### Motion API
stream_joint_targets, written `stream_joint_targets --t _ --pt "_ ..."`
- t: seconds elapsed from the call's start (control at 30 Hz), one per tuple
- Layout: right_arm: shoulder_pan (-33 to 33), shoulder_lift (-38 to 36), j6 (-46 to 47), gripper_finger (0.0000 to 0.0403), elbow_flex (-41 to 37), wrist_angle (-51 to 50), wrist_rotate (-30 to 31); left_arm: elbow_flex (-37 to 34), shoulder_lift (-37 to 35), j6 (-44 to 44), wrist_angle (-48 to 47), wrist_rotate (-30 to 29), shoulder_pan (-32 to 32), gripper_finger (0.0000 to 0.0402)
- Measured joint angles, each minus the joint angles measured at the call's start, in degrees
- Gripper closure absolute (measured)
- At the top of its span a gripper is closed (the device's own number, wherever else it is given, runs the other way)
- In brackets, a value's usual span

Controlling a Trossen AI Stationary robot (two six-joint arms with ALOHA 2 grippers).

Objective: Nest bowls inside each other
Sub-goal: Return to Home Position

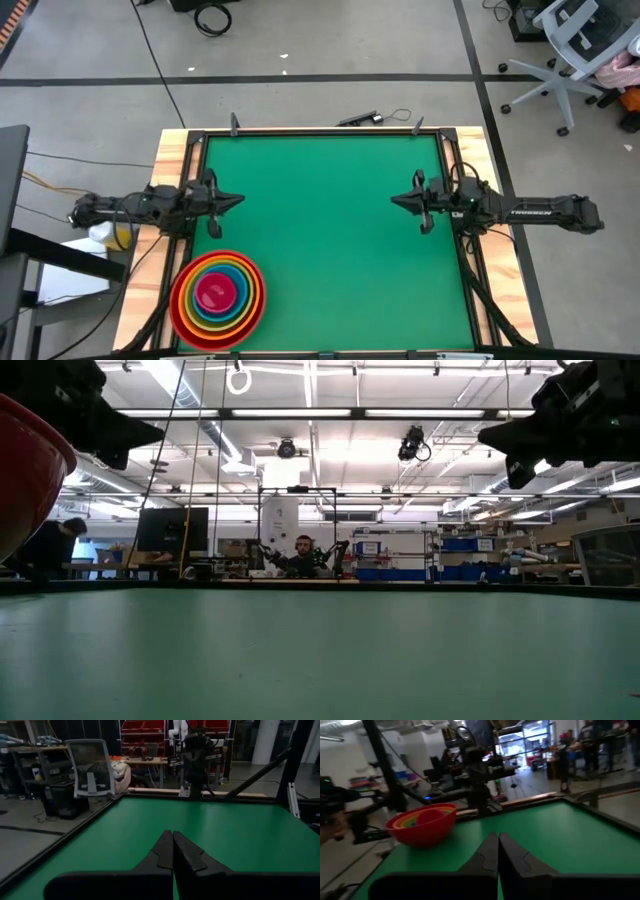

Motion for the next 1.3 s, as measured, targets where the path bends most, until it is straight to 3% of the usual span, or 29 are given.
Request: stream_joint_targets --t 0.3,0.77,1.0,1.3 --pt "0.04 -0.38 1.46 0.0398 -1.96 -0.41 -1.79 -4.31 -2.24 -1.17 1.45 0.02 0.07 0.04" --pt "0.9 -2.73 1.38 0.0398 -3.22 -0.59 -1.62 -5.11 -2.19 -0.36 1.78 0.29 0.07 0.04" --pt "0.87 -2.74 1.88 0.0398 -3.22 -0.24 -0.17 -9.09 -2.08 2.1 12.35 4.45 0.07 0.04" --pt "0.87 -2.69 0.89 0.0398 -3.22 -3.86 1.12 -9.72 -2.04 2.34 11.98 6.35 0.9 0.04"
